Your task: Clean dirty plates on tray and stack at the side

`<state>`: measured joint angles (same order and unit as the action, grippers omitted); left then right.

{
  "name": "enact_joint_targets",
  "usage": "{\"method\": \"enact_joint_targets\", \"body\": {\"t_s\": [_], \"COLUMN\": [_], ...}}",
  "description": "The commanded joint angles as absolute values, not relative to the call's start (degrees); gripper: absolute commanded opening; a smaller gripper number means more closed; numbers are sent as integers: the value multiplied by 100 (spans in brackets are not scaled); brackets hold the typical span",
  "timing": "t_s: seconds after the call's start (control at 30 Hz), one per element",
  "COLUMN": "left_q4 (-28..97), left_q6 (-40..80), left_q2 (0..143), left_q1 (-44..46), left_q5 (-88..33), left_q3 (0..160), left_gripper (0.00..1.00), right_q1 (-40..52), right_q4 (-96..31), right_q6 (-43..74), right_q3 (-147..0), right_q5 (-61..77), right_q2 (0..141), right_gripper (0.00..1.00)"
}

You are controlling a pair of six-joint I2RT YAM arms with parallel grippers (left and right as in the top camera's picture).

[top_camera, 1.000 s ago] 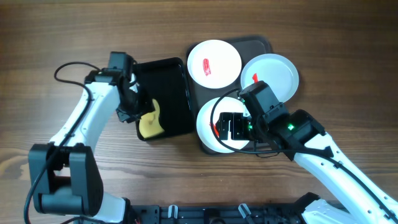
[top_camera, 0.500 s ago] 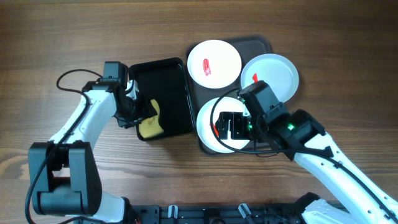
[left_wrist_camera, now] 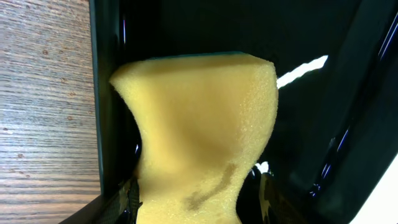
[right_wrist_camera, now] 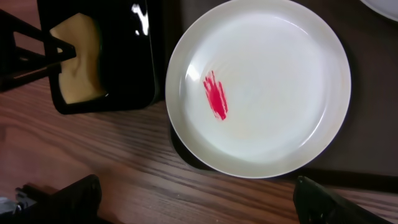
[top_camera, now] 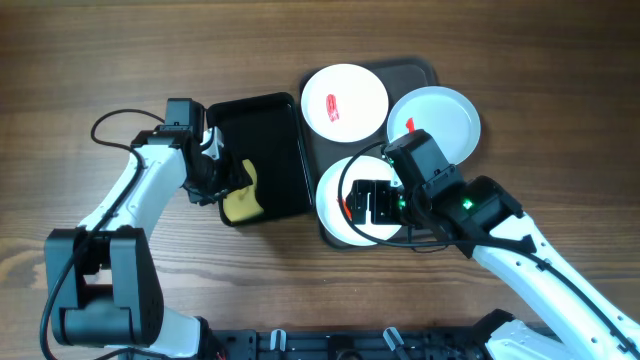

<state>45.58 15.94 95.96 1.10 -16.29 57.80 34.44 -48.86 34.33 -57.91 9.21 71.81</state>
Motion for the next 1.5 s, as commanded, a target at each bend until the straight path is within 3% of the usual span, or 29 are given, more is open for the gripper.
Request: {"method": "enact_joint_targets", "body": {"t_s": [0.0, 0.57, 0.8, 0.93, 1.03, 1.17, 1.47], "left_q4": [4578, 4285, 4584, 4565, 4565, 4534, 4762], "left_q6": [1387, 1374, 1592, 1894, 2005, 2067, 1940], "left_q2": [9633, 9644, 9644, 9644, 9644, 9644, 9642], "left_q1": [58, 388, 548, 893, 1118, 1245, 1243], "left_q5": [-1288, -836, 27, 412, 720, 1048, 729], "left_q3": [5861, 5518, 5518, 5518, 5518, 5518, 6018], "left_gripper": [59, 67, 66, 58, 45, 4, 4], "right_q1": [3441, 3441, 3441, 3441, 3441, 3441, 3441], "right_q4": [-4888, -4869, -4866, -4864, -4864, -4864, -4818], "right_q6": [3468, 3470, 3470, 3470, 3472, 3474, 3470], "right_q3": [-5876, -5876, -5876, -5876, -5876, -5876, -5876], "right_q5": [1020, 1022, 1022, 1022, 1022, 1022, 1017], "right_q2": [7255, 7255, 7255, 7255, 7255, 7255, 7255], "right_gripper": [100, 100, 100, 99, 100, 100, 99]}}
